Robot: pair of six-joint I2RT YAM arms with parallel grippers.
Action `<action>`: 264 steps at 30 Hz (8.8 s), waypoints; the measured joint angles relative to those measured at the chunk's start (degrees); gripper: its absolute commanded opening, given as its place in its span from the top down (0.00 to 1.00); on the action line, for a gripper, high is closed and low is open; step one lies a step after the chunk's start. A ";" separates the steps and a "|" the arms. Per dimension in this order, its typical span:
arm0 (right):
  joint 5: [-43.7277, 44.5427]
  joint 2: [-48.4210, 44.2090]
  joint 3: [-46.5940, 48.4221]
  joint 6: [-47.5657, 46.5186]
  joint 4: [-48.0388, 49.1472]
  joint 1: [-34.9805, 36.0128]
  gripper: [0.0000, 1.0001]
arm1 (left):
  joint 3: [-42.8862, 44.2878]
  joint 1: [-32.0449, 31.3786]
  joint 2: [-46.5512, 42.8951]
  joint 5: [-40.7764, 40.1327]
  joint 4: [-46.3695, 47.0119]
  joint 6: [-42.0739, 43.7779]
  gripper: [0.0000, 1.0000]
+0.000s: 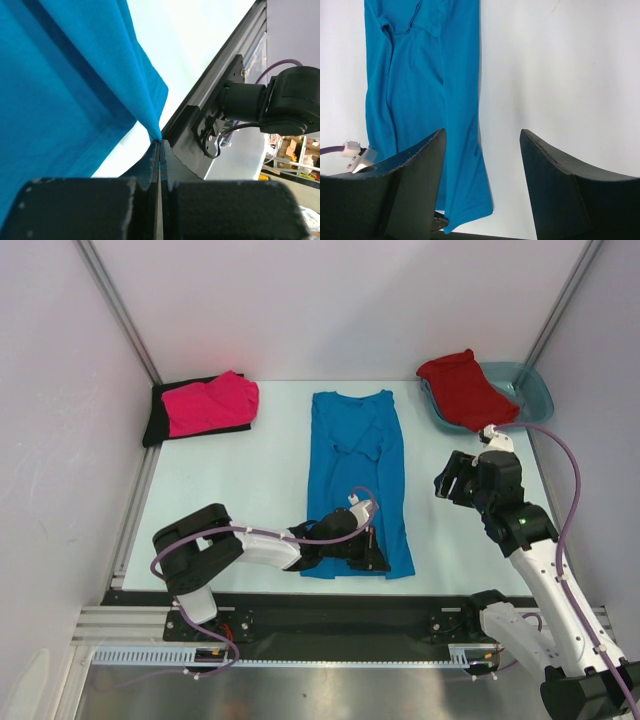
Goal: Fold and stack the t-shirts
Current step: Fold the tshirt
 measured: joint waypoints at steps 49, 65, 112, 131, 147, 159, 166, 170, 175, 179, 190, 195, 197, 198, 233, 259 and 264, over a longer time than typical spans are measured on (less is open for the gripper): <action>2.19 9.16 -15.98 23.45 -0.35 16.85 0.34 | -19.10 13.51 -46.31 -36.02 -38.05 8.20 0.04; -15.89 8.24 -19.54 20.90 2.32 9.18 0.34 | -24.39 17.22 -41.64 -19.17 -28.24 5.55 0.16; -23.15 3.58 -32.76 27.17 9.09 7.93 1.00 | -33.90 18.53 -36.54 -4.35 -11.10 -0.24 1.00; -15.30 -15.76 -31.10 41.70 -9.29 25.33 1.00 | -31.01 18.53 -52.33 0.09 -30.32 0.22 1.00; -4.79 3.43 -18.12 34.51 -2.40 28.20 1.00 | -20.96 18.53 -44.61 -1.05 -34.01 3.45 1.00; -5.68 13.79 -10.29 22.88 3.80 17.16 1.00 | -1.62 24.50 -28.59 -3.34 -35.23 12.98 1.00; -9.75 23.87 -3.39 16.76 8.48 9.46 1.00 | 5.92 30.27 -17.49 -1.79 -35.17 17.03 1.00; -11.96 30.95 0.55 14.14 11.13 7.34 1.00 | 11.43 31.76 -9.88 -0.13 -34.29 18.53 1.00; -13.84 38.84 5.64 11.87 12.94 5.42 1.00 | 16.63 33.99 -2.49 2.01 -33.51 19.61 1.00; -14.73 43.19 8.90 10.54 13.73 3.45 1.00 | 21.59 36.13 1.03 2.69 -34.45 20.94 1.00; -14.91 52.70 15.76 8.41 14.34 -1.62 1.00 | 31.78 42.73 8.83 5.60 -35.01 23.67 1.00; -14.91 55.93 18.51 7.56 14.34 -3.23 1.00 | 32.39 43.17 13.33 8.26 -34.32 23.78 1.00; -15.13 56.96 19.39 7.48 14.56 -3.80 1.00 | 32.74 43.21 15.08 9.25 -34.29 23.74 1.00; -15.23 57.46 19.74 7.41 14.75 -4.15 1.00 | 32.92 43.28 15.85 9.77 -34.14 23.74 1.00; -33.53 71.41 37.90 6.29 16.55 -12.44 0.52 | 39.15 48.09 26.51 27.56 -22.51 14.49 0.00; -25.49 60.24 34.80 2.19 11.17 -7.23 0.50 | 33.77 43.71 15.65 26.75 -26.14 17.84 0.00; -26.16 60.26 34.73 2.14 11.13 -6.64 0.50 | 35.43 41.81 18.32 28.06 -28.00 18.25 0.00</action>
